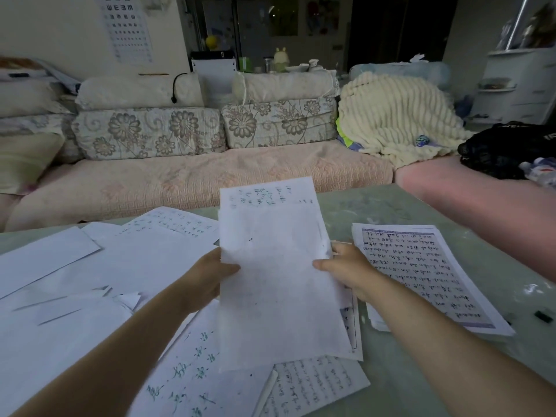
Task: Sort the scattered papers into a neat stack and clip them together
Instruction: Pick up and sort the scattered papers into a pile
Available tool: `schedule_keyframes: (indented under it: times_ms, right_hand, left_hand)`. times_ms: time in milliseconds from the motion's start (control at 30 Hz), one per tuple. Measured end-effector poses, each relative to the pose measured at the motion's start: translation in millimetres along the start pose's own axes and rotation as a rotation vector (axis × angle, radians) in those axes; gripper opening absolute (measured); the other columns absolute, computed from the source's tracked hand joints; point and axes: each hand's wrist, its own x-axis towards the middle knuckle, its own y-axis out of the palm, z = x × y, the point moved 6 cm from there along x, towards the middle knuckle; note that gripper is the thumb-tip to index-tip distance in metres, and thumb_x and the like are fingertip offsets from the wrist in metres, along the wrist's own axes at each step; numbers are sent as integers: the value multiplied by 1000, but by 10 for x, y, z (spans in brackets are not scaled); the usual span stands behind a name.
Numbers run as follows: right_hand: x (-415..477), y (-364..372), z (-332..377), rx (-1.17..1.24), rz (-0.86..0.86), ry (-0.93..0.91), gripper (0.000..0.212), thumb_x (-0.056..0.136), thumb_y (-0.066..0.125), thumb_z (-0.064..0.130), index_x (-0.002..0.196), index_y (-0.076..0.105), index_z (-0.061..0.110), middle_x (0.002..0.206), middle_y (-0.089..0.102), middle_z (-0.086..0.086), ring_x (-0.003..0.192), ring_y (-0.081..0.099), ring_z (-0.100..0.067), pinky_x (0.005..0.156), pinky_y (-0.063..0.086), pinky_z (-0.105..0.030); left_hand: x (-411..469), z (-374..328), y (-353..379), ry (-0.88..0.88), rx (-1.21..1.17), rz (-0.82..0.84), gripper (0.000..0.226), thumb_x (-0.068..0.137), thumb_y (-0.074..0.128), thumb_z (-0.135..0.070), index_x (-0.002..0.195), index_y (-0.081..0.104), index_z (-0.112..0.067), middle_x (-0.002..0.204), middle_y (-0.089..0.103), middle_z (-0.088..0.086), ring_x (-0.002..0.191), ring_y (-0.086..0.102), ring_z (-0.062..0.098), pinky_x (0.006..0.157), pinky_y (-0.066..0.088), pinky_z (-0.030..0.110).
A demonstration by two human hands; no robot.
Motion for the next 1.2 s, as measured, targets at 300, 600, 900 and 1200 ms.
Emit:
schedule_keyframes:
  times_ms: [300,600,900,1200]
  right_hand:
    - [-154,-60,-104,-389,-158,88,18,76,68,22,84,59,9,83,62,-3,76,61,-22,55,44,-24]
    - [-3,-23,-91,187,-117,311,38,82,68,-1,119,59,-5,113,64,-18,100,65,-37,88,55,-49]
    - [71,-35,-156,17,-121,278,51,87,70,9,133,48,-1,131,55,-16,113,53,-32,83,39,-31]
    - [-65,103,160,72,63,-1,26,82,76,10,106,66,16,117,71,-5,97,67,-16,87,54,-31]
  left_hand:
    - [269,-33,281,-91,1192,-239,50,93,49,-46,136,50,-19,138,48,8,131,35,31,106,33,38]
    - [303,84,248,-126,523,-302,42,69,76,-15,110,65,-16,105,70,4,93,68,25,87,57,43]
    - [254,95,200,-204,333,-205,40,73,77,1,111,67,-2,108,69,16,97,67,36,86,56,47]
    - [-98,-85,-65,101,40,-219,56,63,78,-16,117,65,-12,111,72,12,102,68,35,93,52,56]
